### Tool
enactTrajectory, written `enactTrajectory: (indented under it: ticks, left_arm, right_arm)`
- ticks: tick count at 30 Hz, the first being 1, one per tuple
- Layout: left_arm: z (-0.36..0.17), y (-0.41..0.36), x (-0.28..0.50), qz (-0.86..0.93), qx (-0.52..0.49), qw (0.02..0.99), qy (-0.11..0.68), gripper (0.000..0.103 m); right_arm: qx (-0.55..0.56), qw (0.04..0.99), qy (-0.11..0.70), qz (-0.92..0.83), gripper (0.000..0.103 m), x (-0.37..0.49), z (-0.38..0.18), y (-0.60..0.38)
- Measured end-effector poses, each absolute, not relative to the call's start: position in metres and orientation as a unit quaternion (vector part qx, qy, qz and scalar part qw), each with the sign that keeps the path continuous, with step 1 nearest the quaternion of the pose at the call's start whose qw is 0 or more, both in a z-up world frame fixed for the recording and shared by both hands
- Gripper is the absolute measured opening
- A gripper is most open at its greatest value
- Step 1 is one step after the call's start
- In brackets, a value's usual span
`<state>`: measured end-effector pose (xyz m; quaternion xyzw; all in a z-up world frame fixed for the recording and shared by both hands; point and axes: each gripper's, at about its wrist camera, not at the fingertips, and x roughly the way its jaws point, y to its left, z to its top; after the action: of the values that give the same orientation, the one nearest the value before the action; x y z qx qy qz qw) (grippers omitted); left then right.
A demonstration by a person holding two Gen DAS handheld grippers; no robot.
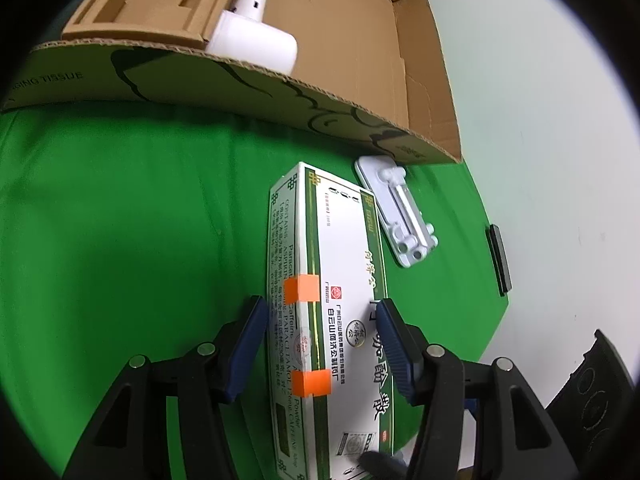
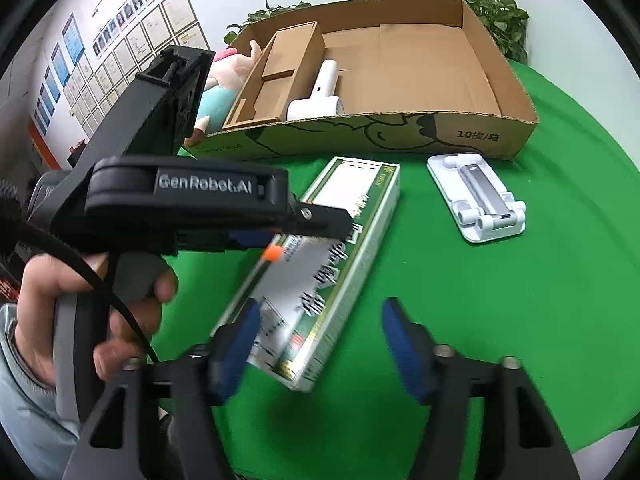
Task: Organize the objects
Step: 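Close the right tool on the medicine box while the left tool grips its other side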
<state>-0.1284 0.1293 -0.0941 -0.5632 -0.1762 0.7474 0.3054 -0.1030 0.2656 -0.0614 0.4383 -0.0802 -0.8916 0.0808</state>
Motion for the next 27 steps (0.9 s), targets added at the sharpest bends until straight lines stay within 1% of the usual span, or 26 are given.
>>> enactTrajectory:
  ticks: [1, 5, 8, 9, 13, 14, 15, 16, 18, 20, 21, 23, 24, 25, 27]
  left_arm:
    - [-0.094, 0.13, -0.127, 0.743, -0.566, 0.311, -0.175, 0.055]
    - [-0.097, 0.13, -0.119, 0.725, -0.577, 0.334, -0.175, 0.055]
    - [-0.098, 0.13, -0.116, 0.719, -0.578, 0.343, -0.175, 0.055]
    - [-0.098, 0.131, -0.116, 0.719, -0.578, 0.344, -0.176, 0.055]
    - [-0.098, 0.131, -0.115, 0.715, -0.578, 0.349, -0.18, 0.055]
    - [-0.099, 0.131, -0.115, 0.716, -0.578, 0.349, -0.18, 0.055]
    - [-0.099, 0.132, -0.116, 0.716, -0.577, 0.348, -0.181, 0.055]
    - [-0.1, 0.132, -0.116, 0.714, -0.578, 0.349, -0.185, 0.055]
    - [-0.101, 0.132, -0.117, 0.713, -0.578, 0.351, -0.188, 0.055]
    - [-0.101, 0.133, -0.117, 0.714, -0.577, 0.35, -0.186, 0.055]
    - [-0.101, 0.135, -0.117, 0.715, -0.577, 0.348, -0.186, 0.055]
    - [-0.101, 0.136, -0.118, 0.713, -0.579, 0.35, -0.186, 0.055]
    - [-0.102, 0.137, -0.118, 0.71, -0.581, 0.351, -0.188, 0.055]
    - [-0.102, 0.136, -0.118, 0.709, -0.581, 0.352, -0.189, 0.055]
    - [-0.103, 0.136, -0.118, 0.707, -0.583, 0.353, -0.19, 0.055]
  right_arm:
    - [0.439, 0.078, -0.073, -0.892, 0.077, -0.102, -0.061, 0.264]
    - [0.452, 0.073, -0.05, -0.888, 0.078, -0.107, -0.067, 0.251]
    - [0.452, 0.072, -0.037, -0.888, 0.074, -0.105, -0.07, 0.245]
    - [0.449, 0.072, -0.029, -0.89, 0.07, -0.104, -0.069, 0.243]
    - [0.445, 0.07, -0.002, -0.893, 0.067, -0.098, -0.066, 0.234]
    - [0.445, 0.071, -0.013, -0.893, 0.062, -0.098, -0.066, 0.237]
    - [0.441, 0.061, -0.017, -0.895, 0.046, -0.097, -0.065, 0.24]
    - [0.439, 0.055, -0.023, -0.896, 0.038, -0.098, -0.063, 0.246]
    - [0.445, 0.056, -0.05, -0.892, 0.033, -0.099, -0.061, 0.258]
    - [0.45, 0.057, -0.05, -0.89, 0.033, -0.099, -0.062, 0.262]
    - [0.451, 0.055, -0.05, -0.89, 0.035, -0.1, -0.061, 0.262]
    - [0.452, 0.052, -0.047, -0.889, 0.048, -0.099, -0.059, 0.26]
    - [0.45, 0.06, -0.047, -0.89, 0.064, -0.099, -0.059, 0.257]
    - [0.449, 0.061, -0.048, -0.89, 0.073, -0.099, -0.059, 0.254]
    - [0.45, 0.064, -0.029, -0.89, 0.074, -0.098, -0.061, 0.243]
